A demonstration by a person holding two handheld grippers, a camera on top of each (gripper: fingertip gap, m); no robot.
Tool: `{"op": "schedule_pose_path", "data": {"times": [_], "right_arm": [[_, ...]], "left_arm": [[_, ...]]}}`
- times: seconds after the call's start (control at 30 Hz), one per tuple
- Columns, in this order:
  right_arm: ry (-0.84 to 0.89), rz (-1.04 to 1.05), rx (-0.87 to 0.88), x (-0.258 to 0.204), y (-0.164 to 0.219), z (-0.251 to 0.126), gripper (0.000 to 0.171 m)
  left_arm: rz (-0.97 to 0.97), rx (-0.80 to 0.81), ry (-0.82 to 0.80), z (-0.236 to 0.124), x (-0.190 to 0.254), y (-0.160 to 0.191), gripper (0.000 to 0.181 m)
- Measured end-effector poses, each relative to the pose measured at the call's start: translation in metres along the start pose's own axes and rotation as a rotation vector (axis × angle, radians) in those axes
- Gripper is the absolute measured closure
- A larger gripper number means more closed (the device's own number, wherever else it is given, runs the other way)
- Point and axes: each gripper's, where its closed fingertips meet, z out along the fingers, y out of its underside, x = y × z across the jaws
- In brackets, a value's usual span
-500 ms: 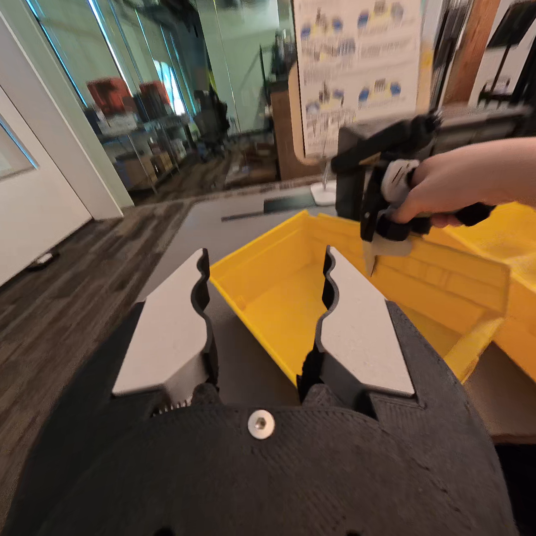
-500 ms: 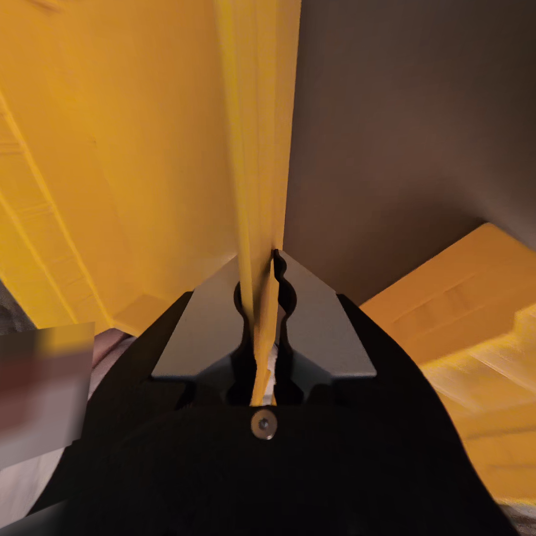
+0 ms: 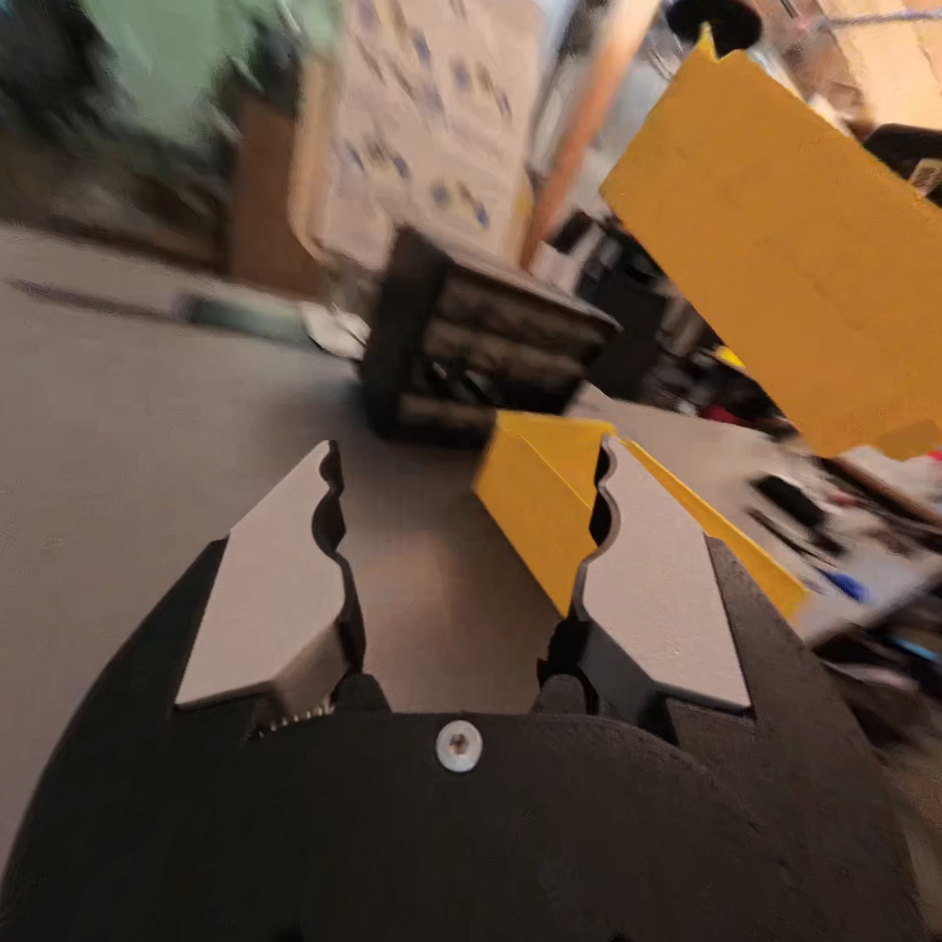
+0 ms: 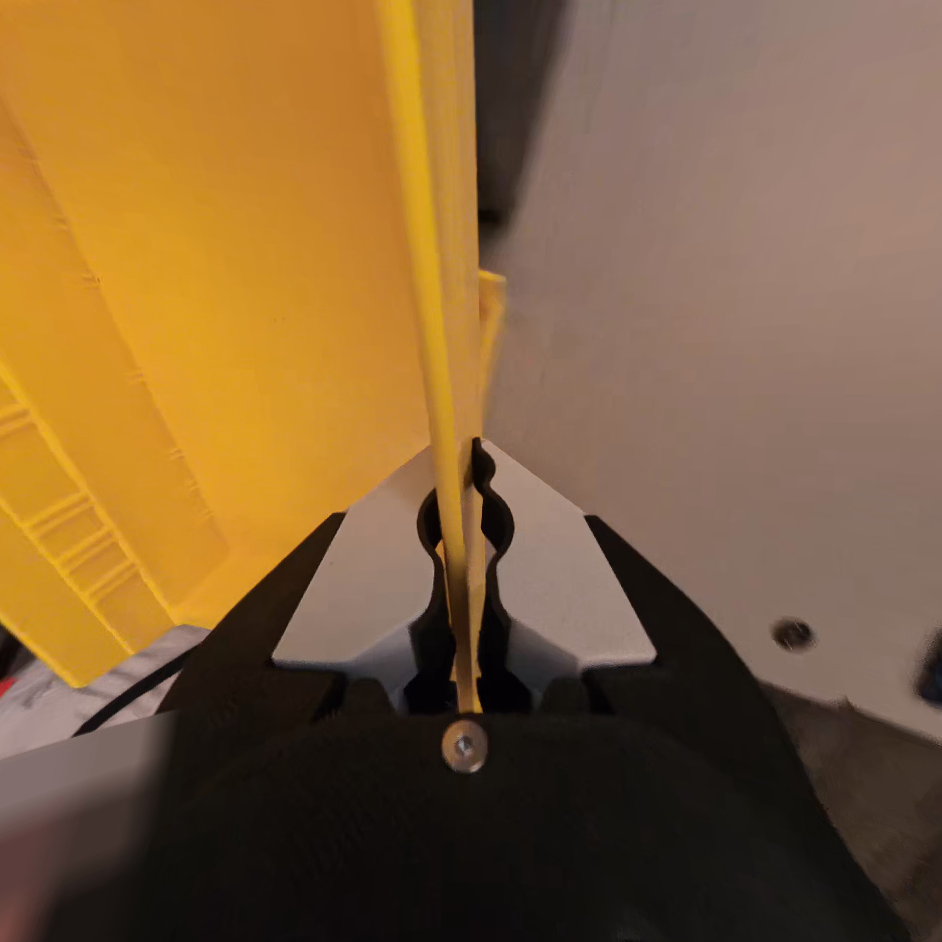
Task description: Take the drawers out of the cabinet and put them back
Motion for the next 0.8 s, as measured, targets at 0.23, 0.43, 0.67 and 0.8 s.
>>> {"op": "schedule_pose_path", "data": {"times": [0.23,0.43,0.67,0.8], "right_arm": [[0.221,0.382,-0.102,0.252,0.119,0.008,0.168],[0.126,0.509,-0.115,0.321,0.152,0.08,0.167],[0.032,0.417,-0.129,0.336,0.128,0.125,0.166],[0.073,0.335,-0.159,0.34,0.12,0.127,0.167]], "left_arm": [[-0.005,-0.356,0.19,0.093,0.051,0.067,0.064],[0.085,-0.672,0.179,0.13,0.071,0.106,0.066],[0.109,-1.004,0.164,0.14,0.083,0.17,0.07],[0.106,-1.181,0.154,0.136,0.086,0.184,0.082]]}}
